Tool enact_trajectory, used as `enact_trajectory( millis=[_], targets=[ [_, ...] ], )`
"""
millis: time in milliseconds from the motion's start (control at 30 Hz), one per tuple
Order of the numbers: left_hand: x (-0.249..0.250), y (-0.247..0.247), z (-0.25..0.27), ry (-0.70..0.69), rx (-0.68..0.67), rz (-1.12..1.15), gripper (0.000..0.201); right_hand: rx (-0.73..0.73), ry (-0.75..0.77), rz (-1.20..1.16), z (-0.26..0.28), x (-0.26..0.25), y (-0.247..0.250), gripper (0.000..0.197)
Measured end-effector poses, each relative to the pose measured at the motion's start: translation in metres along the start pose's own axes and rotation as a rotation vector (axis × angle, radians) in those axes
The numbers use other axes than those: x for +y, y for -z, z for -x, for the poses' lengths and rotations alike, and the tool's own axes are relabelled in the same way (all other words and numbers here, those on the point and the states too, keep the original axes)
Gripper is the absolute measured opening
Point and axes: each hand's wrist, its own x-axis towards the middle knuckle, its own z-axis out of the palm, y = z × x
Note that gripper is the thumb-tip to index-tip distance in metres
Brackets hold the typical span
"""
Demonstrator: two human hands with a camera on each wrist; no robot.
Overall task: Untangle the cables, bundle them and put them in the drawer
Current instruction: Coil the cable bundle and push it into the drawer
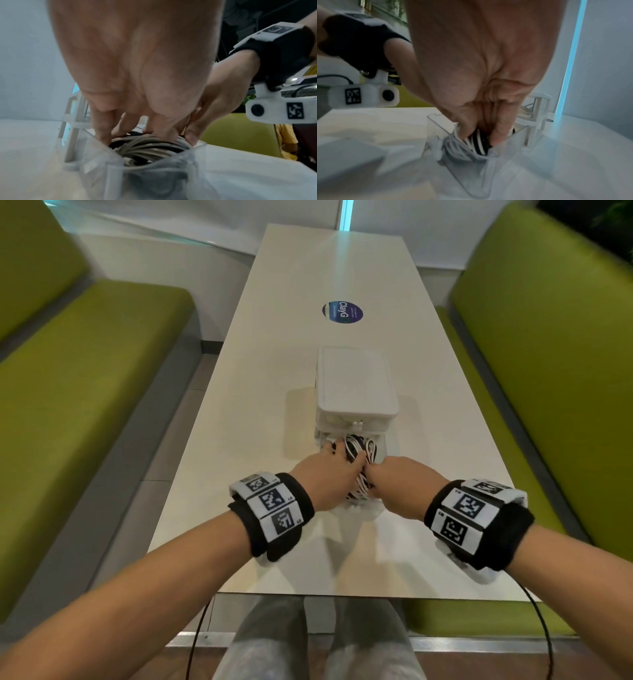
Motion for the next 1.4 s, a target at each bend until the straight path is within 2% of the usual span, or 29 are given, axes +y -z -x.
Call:
enact_trajectory(
  millis=[200,233,300,367,400,500,567,667,833,967,1033,1167,1267,1400],
  targets=[
    [-0.004,0.001,-0.007,0.079,0.085,0.045,0.060,0.040,0.061,0.000,-0.020,0.016,0.000,0.018],
    [-0.003,0.001,-0.007,0.094,0.100,0.036,0.060,0.072,0.076,-0.020,-0.021,0.022,-0.005,0.024],
    [-0.001,0.000,-0.006,0.112,0.125,0.005,0.061,0.132,0.090,-0.075,-0.021,0.029,-0.014,0.047],
    [0.001,-0.003,-0.005,0.111,0.131,-0.026,0.063,0.061,0.056,-0.176,-0.021,0.033,-0.017,0.071],
    [0.000,-0.006,-0.006,0.105,0.125,-0.035,0.065,-0.013,0.042,-0.180,-0.021,0.036,-0.016,0.076],
    [-0.008,-0.009,-0.008,0.057,0.128,0.010,0.063,-0.107,0.061,-0.083,-0.026,0.042,-0.010,0.076],
    [-0.016,-0.004,-0.012,0.039,0.170,0.019,0.058,-0.054,0.067,-0.041,-0.028,0.043,-0.002,0.074],
    [-0.019,-0.004,-0.010,0.086,0.211,0.070,0.062,0.038,0.061,0.057,-0.038,0.036,0.005,0.062],
    [-0.018,-0.022,-0.006,0.123,0.244,0.145,0.068,0.134,0.097,-0.050,-0.044,0.041,-0.003,0.070],
    [-0.018,-0.017,-0.005,0.117,0.179,0.100,0.070,0.173,0.129,-0.002,-0.042,0.042,-0.013,0.079],
    [-0.017,-0.014,-0.005,0.122,0.146,0.081,0.070,0.169,0.139,-0.001,-0.041,0.041,-0.014,0.079],
    [-0.016,-0.017,-0.006,0.140,0.134,0.086,0.072,0.216,0.173,-0.179,-0.036,0.044,-0.019,0.075],
    [-0.017,-0.024,-0.006,0.119,0.155,0.053,0.074,0.249,0.173,-0.139,-0.036,0.047,-0.026,0.069],
    [-0.018,-0.028,-0.005,0.129,0.154,0.037,0.079,0.272,0.185,-0.132,-0.043,0.047,-0.031,0.071]
  ],
)
